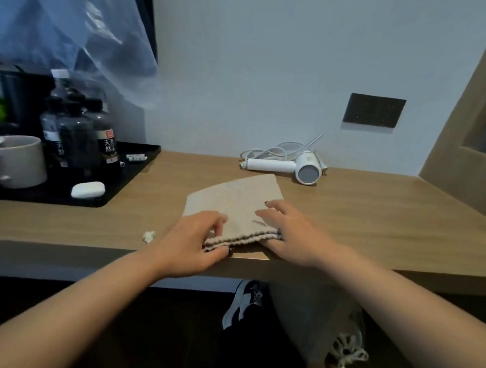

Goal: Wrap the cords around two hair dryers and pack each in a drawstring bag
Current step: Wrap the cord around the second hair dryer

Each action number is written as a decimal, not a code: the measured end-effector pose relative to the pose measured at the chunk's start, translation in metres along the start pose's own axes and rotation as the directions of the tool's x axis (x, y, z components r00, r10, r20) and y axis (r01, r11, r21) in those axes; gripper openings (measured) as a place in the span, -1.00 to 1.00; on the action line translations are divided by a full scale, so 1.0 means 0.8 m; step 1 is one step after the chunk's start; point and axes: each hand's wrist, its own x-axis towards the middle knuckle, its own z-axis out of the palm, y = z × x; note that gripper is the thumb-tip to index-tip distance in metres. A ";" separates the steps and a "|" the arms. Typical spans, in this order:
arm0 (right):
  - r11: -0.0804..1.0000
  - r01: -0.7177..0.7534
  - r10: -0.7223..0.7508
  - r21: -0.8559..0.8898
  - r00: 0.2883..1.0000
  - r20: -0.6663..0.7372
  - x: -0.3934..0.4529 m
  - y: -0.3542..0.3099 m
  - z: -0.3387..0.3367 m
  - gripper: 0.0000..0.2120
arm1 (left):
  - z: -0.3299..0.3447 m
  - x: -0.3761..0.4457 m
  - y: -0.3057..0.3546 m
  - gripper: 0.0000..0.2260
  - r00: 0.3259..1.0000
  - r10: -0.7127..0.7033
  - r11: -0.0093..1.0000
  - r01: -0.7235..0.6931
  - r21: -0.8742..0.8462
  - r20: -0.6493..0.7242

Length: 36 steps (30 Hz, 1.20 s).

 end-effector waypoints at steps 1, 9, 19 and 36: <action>0.998 -0.031 0.030 0.056 0.999 0.020 0.002 0.004 0.004 -0.51 | -0.004 0.003 0.004 -0.75 0.997 -0.053 0.992 0.059 -0.116 0.052; 0.847 -0.159 0.277 0.507 0.946 -0.166 0.001 0.034 0.008 -0.67 | -0.033 0.068 -0.030 -0.81 0.691 -0.667 0.739 0.662 -0.126 -0.277; 0.806 -0.106 0.215 0.583 0.969 -0.122 0.005 0.046 0.011 -0.65 | -0.019 0.123 -0.006 -0.60 0.722 -0.688 0.208 0.291 -0.934 0.072; 0.763 -0.038 -0.048 0.645 0.992 0.114 0.078 0.049 0.025 -0.63 | -0.009 0.117 -0.010 -0.53 0.934 -0.321 0.945 0.305 -0.118 -0.156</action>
